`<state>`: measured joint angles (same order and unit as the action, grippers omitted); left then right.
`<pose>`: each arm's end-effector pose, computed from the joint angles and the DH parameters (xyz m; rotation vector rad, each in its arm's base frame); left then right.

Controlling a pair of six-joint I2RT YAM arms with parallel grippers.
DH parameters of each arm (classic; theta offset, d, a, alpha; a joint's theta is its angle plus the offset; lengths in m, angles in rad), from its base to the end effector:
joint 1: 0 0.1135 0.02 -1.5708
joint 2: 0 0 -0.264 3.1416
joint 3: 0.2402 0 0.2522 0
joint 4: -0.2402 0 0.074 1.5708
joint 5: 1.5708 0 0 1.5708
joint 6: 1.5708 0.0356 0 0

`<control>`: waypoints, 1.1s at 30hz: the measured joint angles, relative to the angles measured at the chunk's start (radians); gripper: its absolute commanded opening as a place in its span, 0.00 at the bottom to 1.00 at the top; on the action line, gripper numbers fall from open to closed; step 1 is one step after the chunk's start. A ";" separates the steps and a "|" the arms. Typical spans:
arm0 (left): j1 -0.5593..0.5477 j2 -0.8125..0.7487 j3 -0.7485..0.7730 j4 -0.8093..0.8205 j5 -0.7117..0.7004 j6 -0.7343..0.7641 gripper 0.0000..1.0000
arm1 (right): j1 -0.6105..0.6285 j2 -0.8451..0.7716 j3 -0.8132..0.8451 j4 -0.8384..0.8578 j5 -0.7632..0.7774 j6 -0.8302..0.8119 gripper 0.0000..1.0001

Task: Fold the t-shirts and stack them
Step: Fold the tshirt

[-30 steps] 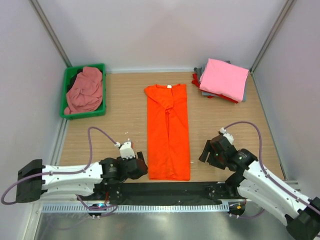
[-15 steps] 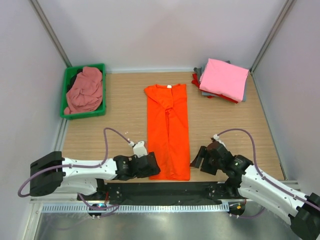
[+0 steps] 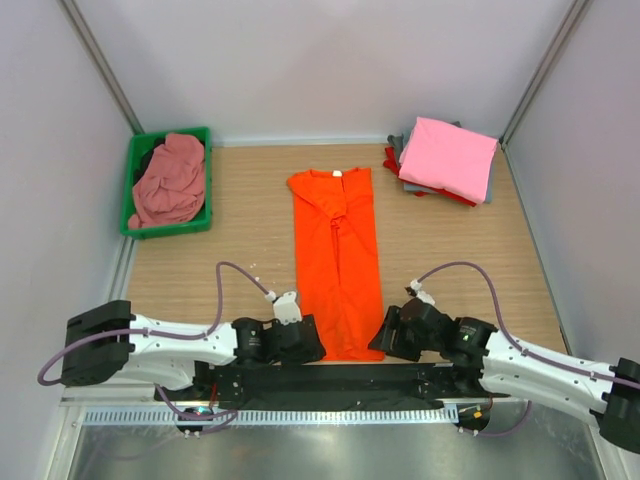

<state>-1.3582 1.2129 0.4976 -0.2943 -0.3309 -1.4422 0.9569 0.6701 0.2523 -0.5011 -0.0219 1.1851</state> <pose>0.0554 -0.2019 0.1543 -0.2383 2.6384 -0.6765 0.0730 0.1049 0.1458 0.3008 2.7136 0.8243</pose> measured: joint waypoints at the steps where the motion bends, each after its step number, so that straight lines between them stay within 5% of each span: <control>1: -0.012 0.003 0.000 0.002 -0.001 -0.007 0.56 | 0.029 0.005 -0.001 0.003 0.012 0.015 0.58; 5: -0.032 0.014 0.000 0.009 -0.002 -0.026 0.47 | 0.101 0.045 -0.003 0.028 0.053 0.068 0.45; 17: -0.037 0.003 -0.020 -0.031 -0.002 -0.053 0.00 | 0.117 0.035 -0.008 -0.023 0.121 0.111 0.01; 28: -0.050 -0.015 -0.028 -0.048 -0.010 -0.069 0.00 | 0.142 0.047 -0.005 -0.027 0.128 0.113 0.01; 33: -0.064 -0.013 0.057 -0.195 -0.017 -0.063 0.00 | 0.184 0.077 0.066 -0.102 0.168 0.111 0.01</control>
<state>-1.4227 1.2003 0.5545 -0.4889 -0.3481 -1.5055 1.1412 0.7467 0.3183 -0.6029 0.1463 1.2964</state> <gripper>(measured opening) 0.014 0.068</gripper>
